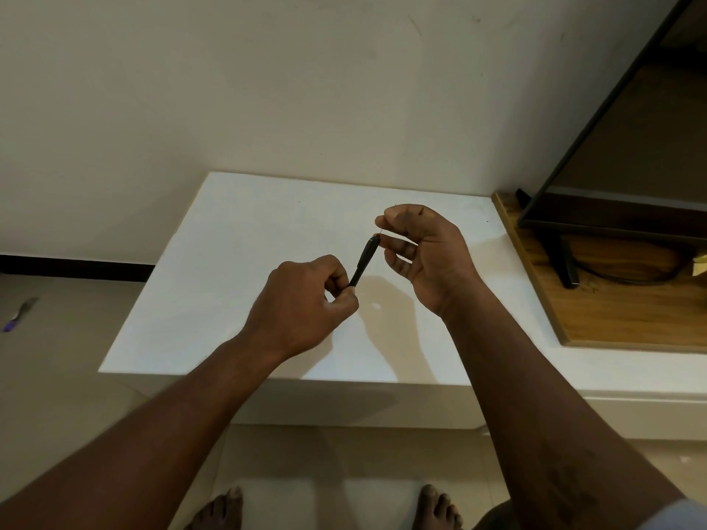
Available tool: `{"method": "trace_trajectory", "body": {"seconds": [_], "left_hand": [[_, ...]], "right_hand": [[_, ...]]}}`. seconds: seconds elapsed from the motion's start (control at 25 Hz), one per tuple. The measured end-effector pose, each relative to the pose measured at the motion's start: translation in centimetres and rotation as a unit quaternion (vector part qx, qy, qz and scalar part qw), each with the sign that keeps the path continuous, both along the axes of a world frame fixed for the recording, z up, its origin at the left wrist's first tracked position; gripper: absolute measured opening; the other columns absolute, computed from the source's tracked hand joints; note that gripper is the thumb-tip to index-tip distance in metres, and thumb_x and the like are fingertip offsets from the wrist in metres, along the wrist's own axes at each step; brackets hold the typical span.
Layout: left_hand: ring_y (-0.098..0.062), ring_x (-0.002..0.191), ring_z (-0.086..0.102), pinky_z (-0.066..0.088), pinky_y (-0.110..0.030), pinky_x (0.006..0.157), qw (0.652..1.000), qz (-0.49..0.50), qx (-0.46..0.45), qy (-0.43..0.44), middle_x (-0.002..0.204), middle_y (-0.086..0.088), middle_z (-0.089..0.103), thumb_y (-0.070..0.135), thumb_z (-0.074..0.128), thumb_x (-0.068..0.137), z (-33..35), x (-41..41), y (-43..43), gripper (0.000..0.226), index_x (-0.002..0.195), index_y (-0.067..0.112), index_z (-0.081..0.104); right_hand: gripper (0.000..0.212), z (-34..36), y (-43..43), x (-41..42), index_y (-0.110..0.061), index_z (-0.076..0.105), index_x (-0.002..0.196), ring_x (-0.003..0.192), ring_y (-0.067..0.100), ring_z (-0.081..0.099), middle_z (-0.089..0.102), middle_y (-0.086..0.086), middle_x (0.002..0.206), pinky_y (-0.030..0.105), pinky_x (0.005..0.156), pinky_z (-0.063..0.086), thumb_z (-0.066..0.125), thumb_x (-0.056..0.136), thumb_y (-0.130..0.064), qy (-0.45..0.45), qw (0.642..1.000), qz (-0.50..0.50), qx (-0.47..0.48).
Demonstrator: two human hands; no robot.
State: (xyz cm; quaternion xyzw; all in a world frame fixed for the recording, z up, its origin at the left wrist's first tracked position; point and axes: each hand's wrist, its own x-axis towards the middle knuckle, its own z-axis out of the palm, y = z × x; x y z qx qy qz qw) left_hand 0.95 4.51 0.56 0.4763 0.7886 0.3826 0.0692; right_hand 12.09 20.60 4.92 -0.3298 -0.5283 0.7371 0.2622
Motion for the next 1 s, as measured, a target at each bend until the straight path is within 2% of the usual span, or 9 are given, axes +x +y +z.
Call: {"method": "trace_trajectory", "body": {"seconds": [0.24, 0.68, 0.8, 1.0], "left_hand": [[-0.012, 0.056, 0.069, 0.059, -0.041, 0.064, 1.0, 0.017, 0.016, -0.021, 0.07, 0.015, 0.07, 0.04, 0.067, 0.085, 0.1, 0.0, -0.1, 0.012, 0.083, 0.028, 0.065], [-0.004, 0.062, 0.068, 0.056, -0.029, 0.065, 0.999, 0.012, 0.031, -0.017, 0.071, 0.019, 0.068, 0.039, 0.066, 0.091, -0.1, -0.2, 0.1, 0.008, 0.087, 0.032, 0.063], [-0.004, 0.063, 0.068, 0.057, -0.03, 0.066, 0.999, 0.016, 0.03, -0.014, 0.07, 0.02, 0.067, 0.038, 0.066, 0.091, -0.1, -0.2, 0.1, 0.008, 0.088, 0.031, 0.064], [-0.002, 0.063, 0.069, 0.058, -0.033, 0.067, 1.0, 0.018, 0.024, -0.006, 0.069, 0.021, 0.067, 0.044, 0.063, 0.09, -0.1, -0.2, 0.1, 0.012, 0.088, 0.032, 0.063]], "right_hand": [[0.011, 0.4, -0.8, -0.1, -0.025, 0.072, 0.085, 0.086, 0.012, 0.077, 0.081, -0.002, 0.099, 0.032, 0.079, 0.051, 0.073, 0.093, -0.017, -0.025, 0.995, 0.036, 0.087], [0.007, 0.4, -1.2, -0.2, -0.021, 0.072, 0.088, 0.083, 0.015, 0.076, 0.081, 0.005, 0.099, 0.032, 0.076, 0.051, 0.074, 0.093, -0.017, -0.012, 0.989, 0.042, 0.138], [0.01, 0.4, -1.1, -0.1, -0.022, 0.072, 0.086, 0.083, 0.015, 0.075, 0.081, 0.006, 0.1, 0.032, 0.076, 0.051, 0.074, 0.094, -0.017, -0.01, 0.989, 0.029, 0.146], [0.001, 0.2, -1.0, 0.0, -0.016, 0.073, 0.092, 0.081, 0.015, 0.075, 0.08, 0.013, 0.103, 0.03, 0.072, 0.052, 0.073, 0.094, -0.015, -0.02, 0.983, 0.018, 0.183]]}}
